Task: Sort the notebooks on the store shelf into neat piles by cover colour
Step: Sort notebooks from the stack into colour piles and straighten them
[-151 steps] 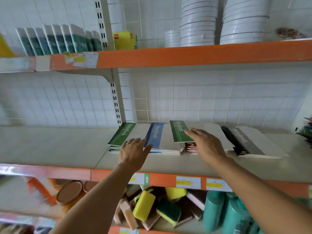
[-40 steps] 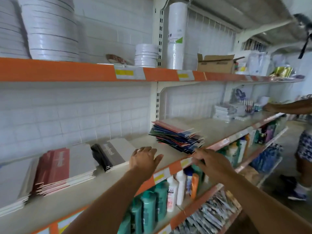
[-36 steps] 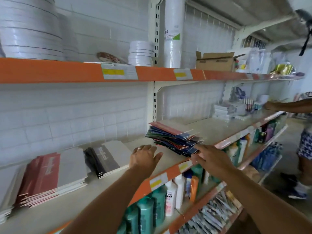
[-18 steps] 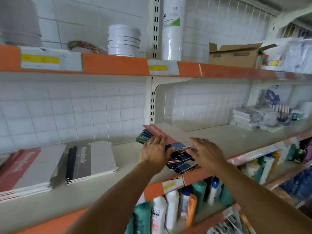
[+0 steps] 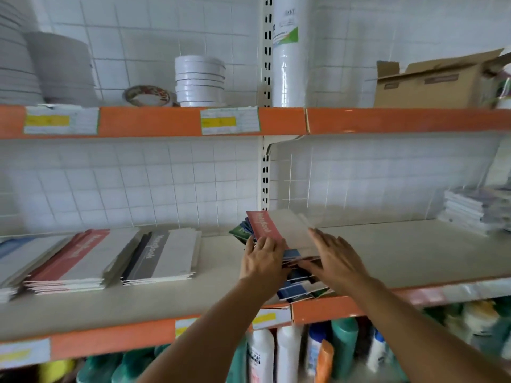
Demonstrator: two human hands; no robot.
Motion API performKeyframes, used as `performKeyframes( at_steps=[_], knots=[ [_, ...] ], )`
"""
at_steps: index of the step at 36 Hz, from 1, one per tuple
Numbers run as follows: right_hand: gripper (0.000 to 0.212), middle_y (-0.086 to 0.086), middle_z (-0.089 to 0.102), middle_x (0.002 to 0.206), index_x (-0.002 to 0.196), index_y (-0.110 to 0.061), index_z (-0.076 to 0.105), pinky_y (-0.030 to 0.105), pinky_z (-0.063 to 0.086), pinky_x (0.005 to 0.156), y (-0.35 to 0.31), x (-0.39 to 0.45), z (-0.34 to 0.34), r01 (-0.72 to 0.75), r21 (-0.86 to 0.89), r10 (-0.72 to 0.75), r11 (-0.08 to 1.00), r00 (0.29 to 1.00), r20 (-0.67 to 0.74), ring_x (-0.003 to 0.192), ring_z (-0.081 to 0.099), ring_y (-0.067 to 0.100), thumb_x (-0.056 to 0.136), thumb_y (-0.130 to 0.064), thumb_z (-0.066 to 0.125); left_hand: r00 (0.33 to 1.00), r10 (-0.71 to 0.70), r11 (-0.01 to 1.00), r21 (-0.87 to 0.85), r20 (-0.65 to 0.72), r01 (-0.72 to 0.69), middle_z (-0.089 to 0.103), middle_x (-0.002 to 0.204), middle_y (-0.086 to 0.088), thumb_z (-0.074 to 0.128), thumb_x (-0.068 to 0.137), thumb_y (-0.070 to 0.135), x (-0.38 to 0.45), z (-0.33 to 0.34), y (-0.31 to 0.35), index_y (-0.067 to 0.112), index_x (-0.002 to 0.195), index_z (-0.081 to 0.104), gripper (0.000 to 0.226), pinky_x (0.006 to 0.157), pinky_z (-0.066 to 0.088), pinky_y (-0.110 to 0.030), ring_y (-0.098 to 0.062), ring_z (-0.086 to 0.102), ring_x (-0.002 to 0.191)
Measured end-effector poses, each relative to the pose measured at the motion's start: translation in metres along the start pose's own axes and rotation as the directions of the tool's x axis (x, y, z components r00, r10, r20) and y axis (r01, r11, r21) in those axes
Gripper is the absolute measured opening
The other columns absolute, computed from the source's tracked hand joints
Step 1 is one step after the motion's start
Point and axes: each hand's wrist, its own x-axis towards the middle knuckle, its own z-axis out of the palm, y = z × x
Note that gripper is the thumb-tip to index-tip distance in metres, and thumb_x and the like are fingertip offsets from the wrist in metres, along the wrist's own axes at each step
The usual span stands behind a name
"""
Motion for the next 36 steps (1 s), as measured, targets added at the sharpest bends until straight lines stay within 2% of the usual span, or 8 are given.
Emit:
performKeyframes(
  at_steps=[4,9,14,20,26,31,34,36],
  knots=[
    [0.092,0.004,0.018,0.159,0.153,-0.02,-0.003,0.04,0.013,0.12,0.004,0.001,0.006,-0.001,0.019,0.001,1.0,1.0,-0.001,0.143,0.025,0.02,0.086,-0.073,0.033,1.0,-0.013,0.998,0.057,-0.021,0.014,0.032,0.144,-0.011,0.052,0.095,0.03,0.002,-0.005,0.002,0.019,0.148,0.021,0.063,0.118,0.012,-0.041,-0.028,0.029,0.136],
    [0.093,0.002,0.031,0.154,0.152,-0.018,-0.002,0.04,0.012,0.119,0.005,-0.002,0.009,-0.003,0.04,0.003,0.999,1.0,-0.019,0.14,0.031,0.019,0.088,-0.064,0.047,0.999,0.01,0.995,0.103,-0.036,-0.006,0.034,0.139,-0.009,0.054,0.094,0.019,0.0,-0.007,0.001,0.018,0.142,0.038,0.05,0.113,0.025,-0.038,-0.026,0.033,0.131],
    [0.093,0.002,0.034,0.153,0.153,-0.02,-0.005,0.043,0.007,0.12,0.003,0.0,0.006,-0.037,0.007,0.037,0.999,0.999,0.0,0.141,0.03,0.018,0.088,-0.062,0.048,0.999,0.019,1.0,0.007,-0.043,-0.019,0.047,0.132,-0.005,0.047,0.095,0.009,-0.002,-0.01,0.0,0.018,0.13,0.045,0.036,0.106,0.036,-0.035,-0.023,0.043,0.123],
    [0.092,0.001,0.041,0.148,0.153,-0.02,-0.002,0.046,0.005,0.119,0.001,0.0,0.001,-0.054,-0.022,0.055,0.998,0.998,0.02,0.138,0.033,0.018,0.088,-0.064,0.046,1.0,0.002,0.999,0.034,-0.019,-0.001,0.052,0.126,-0.006,0.047,0.095,0.008,-0.01,-0.015,0.006,0.017,0.127,0.04,0.034,0.093,0.043,-0.036,-0.025,0.052,0.115],
    [0.092,0.002,0.045,0.145,0.152,-0.018,0.003,0.05,0.007,0.118,0.001,0.001,-0.002,-0.026,-0.07,0.028,0.997,0.999,0.024,0.136,0.036,0.019,0.087,-0.056,0.054,0.999,0.009,0.996,0.09,-0.041,-0.005,0.043,0.132,-0.006,0.044,0.1,0.016,-0.018,-0.017,0.005,0.02,0.139,0.036,0.041,0.097,0.043,-0.038,-0.027,0.046,0.122],
    [0.083,0.001,0.041,0.147,0.151,-0.02,0.015,0.048,0.008,0.117,-0.001,-0.001,-0.006,-0.009,-0.112,0.011,0.994,1.0,0.019,0.134,0.038,0.02,0.088,-0.064,0.046,1.0,-0.029,0.995,0.092,-0.008,0.03,0.038,0.129,-0.008,0.047,0.097,0.01,-0.028,-0.021,0.002,0.021,0.135,0.038,0.041,0.089,0.05,-0.04,-0.028,0.044,0.121],
    [0.06,-0.001,0.05,0.134,0.139,-0.024,0.04,0.043,0.018,0.113,-0.003,-0.005,-0.011,0.061,-0.193,-0.066,0.979,0.998,-0.019,0.124,0.045,0.02,0.092,-0.061,0.039,0.998,-0.054,0.994,0.09,-0.033,0.057,0.04,0.128,-0.007,0.045,0.097,0.008,-0.034,-0.026,-0.002,0.02,0.131,0.041,0.036,0.084,0.053,-0.036,-0.027,0.05,0.115],
    [0.049,0.0,0.055,0.122,0.126,-0.022,0.053,0.036,0.029,0.104,-0.007,-0.006,-0.015,0.091,-0.225,-0.103,0.97,0.994,-0.044,0.115,0.049,0.02,0.095,-0.057,0.037,0.995,-0.071,0.993,0.086,-0.064,0.076,0.043,0.126,-0.005,0.043,0.097,0.005,-0.036,-0.029,-0.006,0.02,0.128,0.044,0.034,0.081,0.054,-0.035,-0.025,0.054,0.109]
  ],
)
